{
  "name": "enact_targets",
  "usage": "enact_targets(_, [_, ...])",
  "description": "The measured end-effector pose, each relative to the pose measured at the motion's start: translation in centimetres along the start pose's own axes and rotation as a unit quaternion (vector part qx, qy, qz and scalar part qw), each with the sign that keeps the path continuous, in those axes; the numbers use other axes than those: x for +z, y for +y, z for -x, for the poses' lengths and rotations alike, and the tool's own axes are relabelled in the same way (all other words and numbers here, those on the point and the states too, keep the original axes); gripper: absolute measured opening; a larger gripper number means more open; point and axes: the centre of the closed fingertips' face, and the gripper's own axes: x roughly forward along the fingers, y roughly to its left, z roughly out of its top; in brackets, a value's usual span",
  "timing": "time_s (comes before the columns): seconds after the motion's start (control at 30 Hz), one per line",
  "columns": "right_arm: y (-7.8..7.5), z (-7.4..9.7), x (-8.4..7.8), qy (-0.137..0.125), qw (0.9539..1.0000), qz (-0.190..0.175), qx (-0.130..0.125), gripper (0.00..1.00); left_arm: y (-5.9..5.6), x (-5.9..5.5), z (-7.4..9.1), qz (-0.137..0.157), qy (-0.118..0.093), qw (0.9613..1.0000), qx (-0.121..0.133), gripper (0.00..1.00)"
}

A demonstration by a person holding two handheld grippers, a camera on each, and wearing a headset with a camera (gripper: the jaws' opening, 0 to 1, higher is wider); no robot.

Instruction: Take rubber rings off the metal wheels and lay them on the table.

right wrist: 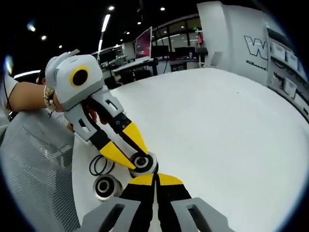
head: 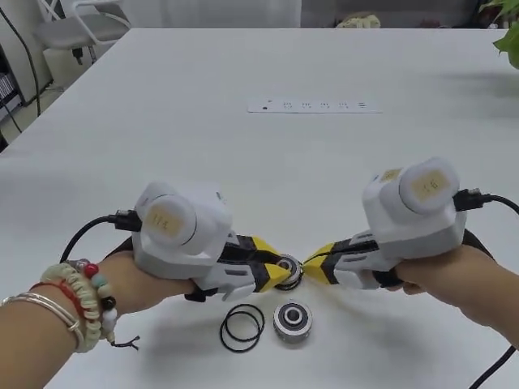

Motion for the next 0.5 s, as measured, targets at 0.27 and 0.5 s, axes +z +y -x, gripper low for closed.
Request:
enact_targets(0.27, [0.22,0.22,0.13,-0.002,0.9984,-0.056,0.003,0.0,-0.08,0.09,-0.05,-0.003,-0.002,1.0,0.0,0.08])
enact_targets(0.5, [0.9,0.26,0.4,-0.005,0.9973,-0.073,0.006,0.0,-0.07,0.13,-0.05,-0.009,-0.004,1.0,0.0,0.07])
